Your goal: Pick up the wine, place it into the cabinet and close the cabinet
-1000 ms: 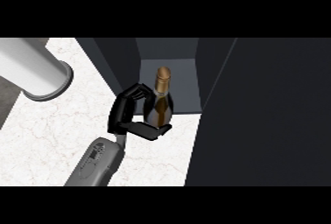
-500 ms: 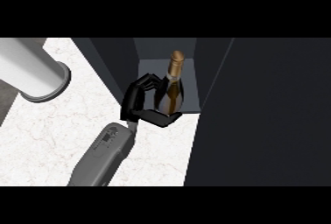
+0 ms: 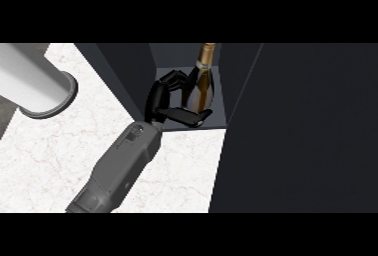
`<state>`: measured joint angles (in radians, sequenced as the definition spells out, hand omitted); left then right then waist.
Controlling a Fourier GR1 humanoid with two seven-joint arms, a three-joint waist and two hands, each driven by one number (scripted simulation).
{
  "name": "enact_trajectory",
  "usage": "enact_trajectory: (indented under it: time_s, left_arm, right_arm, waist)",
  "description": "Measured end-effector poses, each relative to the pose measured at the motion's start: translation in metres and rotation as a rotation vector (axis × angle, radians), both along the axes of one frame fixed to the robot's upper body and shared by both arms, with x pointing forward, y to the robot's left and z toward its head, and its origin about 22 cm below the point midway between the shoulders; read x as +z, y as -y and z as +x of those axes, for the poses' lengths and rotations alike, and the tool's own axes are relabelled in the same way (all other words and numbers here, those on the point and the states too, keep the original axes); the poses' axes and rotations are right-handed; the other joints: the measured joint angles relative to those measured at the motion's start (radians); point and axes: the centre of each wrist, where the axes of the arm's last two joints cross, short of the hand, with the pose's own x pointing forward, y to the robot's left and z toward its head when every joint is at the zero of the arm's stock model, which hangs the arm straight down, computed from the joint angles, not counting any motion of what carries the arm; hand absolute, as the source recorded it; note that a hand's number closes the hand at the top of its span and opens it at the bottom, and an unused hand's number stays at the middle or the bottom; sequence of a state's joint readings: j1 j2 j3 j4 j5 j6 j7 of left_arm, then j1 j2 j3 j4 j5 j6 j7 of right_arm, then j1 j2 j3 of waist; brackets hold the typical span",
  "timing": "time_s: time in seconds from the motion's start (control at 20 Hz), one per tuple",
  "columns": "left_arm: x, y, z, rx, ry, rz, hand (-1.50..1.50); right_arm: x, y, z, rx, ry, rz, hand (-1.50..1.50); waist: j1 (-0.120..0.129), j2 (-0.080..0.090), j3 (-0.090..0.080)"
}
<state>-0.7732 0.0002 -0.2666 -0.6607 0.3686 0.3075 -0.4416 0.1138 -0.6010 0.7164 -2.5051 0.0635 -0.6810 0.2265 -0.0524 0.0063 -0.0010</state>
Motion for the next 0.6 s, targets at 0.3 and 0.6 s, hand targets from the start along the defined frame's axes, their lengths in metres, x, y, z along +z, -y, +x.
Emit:
enact_trajectory:
  time_s: [0.3, 0.6]
  left_arm:
    - [0.003, 0.004, 0.016, 0.038, -0.034, 0.102, 1.50]
    - [0.006, 0.001, 0.026, 0.103, -0.082, 0.092, 1.50]
  right_arm:
    - [-0.001, 0.002, 0.000, 0.010, 0.015, -0.008, -1.50]
    - [-0.003, 0.003, -0.001, 0.020, 0.017, -0.011, -1.50]
  waist:
    - [-0.019, 0.005, 0.000]
    - [-0.033, 0.010, 0.000]
